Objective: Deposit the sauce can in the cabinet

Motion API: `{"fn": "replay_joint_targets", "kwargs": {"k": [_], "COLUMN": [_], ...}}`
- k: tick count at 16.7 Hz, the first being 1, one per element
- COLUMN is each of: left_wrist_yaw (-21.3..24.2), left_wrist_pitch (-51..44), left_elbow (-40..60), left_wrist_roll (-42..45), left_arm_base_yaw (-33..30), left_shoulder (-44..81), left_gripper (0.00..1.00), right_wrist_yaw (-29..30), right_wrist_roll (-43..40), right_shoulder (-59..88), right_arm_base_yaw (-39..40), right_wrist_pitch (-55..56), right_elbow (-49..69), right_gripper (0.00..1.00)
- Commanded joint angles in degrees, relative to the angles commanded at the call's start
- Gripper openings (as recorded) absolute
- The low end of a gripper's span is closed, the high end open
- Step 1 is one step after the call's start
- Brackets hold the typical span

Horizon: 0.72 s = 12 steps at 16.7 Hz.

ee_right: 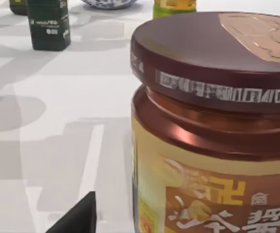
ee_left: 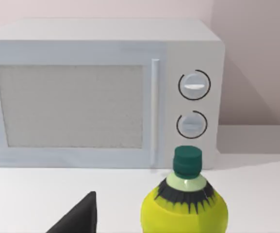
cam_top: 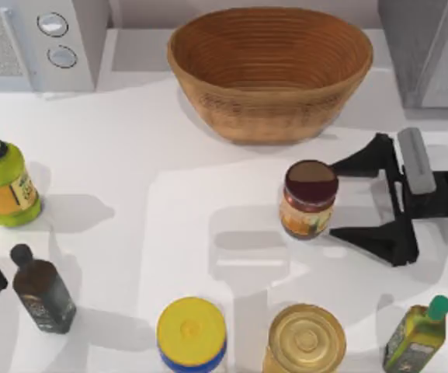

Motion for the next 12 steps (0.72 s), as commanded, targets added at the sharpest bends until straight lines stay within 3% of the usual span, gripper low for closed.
{"fn": "replay_joint_targets", "kwargs": {"k": [8,12], "left_wrist_yaw": [0.0,0.0], "left_wrist_pitch": [0.0,0.0], "left_elbow": [0.0,0.0], "left_wrist_roll": [0.0,0.0], "left_arm_base_yaw": [0.0,0.0], "left_shoulder": [0.0,0.0], "left_gripper": [1.00,1.00], "right_wrist_yaw": [4.3,7.2], "right_wrist_roll": [19.6,26.0], "right_shoulder": [4.4,5.0], "right_arm_base_yaw": [5.2,8.4], "right_wrist_pitch": [25.1,32.6], "right_elbow": [-1.0,-1.8], "right_gripper": [1.00,1.00]}}
